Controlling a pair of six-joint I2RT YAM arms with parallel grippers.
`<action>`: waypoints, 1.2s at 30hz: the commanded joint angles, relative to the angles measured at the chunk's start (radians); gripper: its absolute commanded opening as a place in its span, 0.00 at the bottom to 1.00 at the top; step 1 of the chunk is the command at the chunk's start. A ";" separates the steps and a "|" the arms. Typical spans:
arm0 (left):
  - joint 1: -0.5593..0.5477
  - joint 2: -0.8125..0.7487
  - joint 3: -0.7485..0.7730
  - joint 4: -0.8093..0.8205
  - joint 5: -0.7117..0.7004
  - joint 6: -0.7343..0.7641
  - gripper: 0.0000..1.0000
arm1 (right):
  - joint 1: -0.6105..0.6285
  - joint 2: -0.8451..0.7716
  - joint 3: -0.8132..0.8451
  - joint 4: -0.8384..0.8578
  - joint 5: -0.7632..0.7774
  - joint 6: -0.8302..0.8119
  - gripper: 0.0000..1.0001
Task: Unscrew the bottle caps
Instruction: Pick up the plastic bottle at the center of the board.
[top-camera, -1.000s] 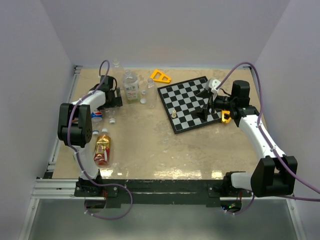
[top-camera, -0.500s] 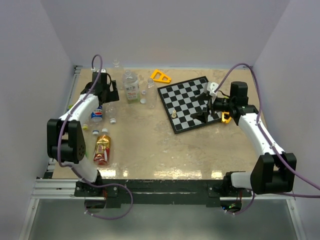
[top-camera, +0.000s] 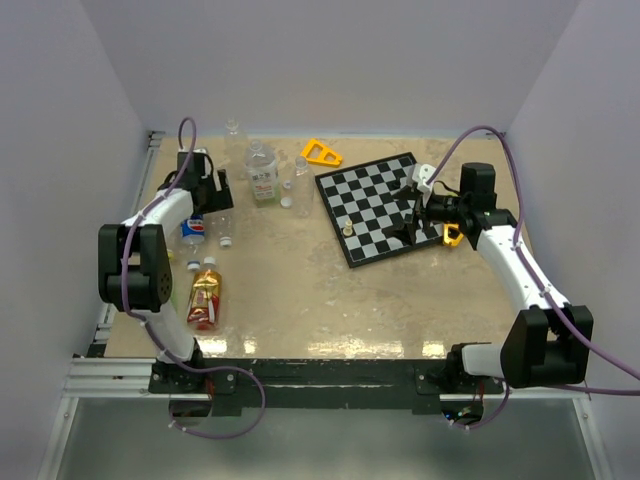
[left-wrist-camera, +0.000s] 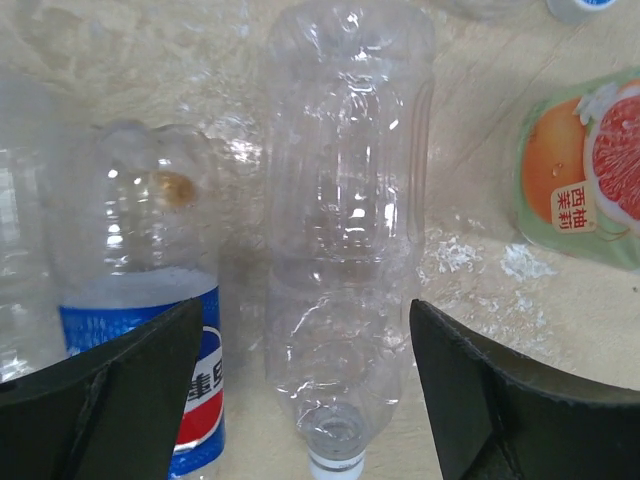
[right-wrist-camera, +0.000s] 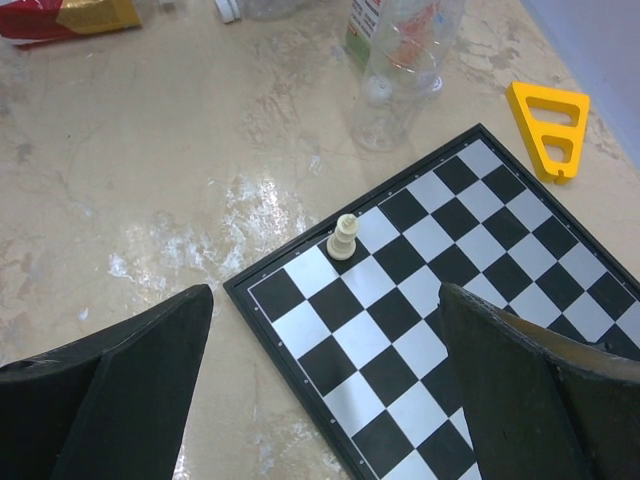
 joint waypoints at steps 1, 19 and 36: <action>-0.001 0.032 0.049 0.024 0.083 -0.012 0.88 | -0.004 -0.022 0.027 0.006 0.000 -0.013 0.98; -0.007 0.126 0.058 -0.005 0.099 0.000 0.59 | -0.005 -0.038 0.042 -0.086 -0.049 -0.114 0.98; -0.008 -0.398 -0.126 -0.036 0.033 -0.010 0.13 | -0.010 -0.070 0.059 -0.143 -0.076 -0.163 0.98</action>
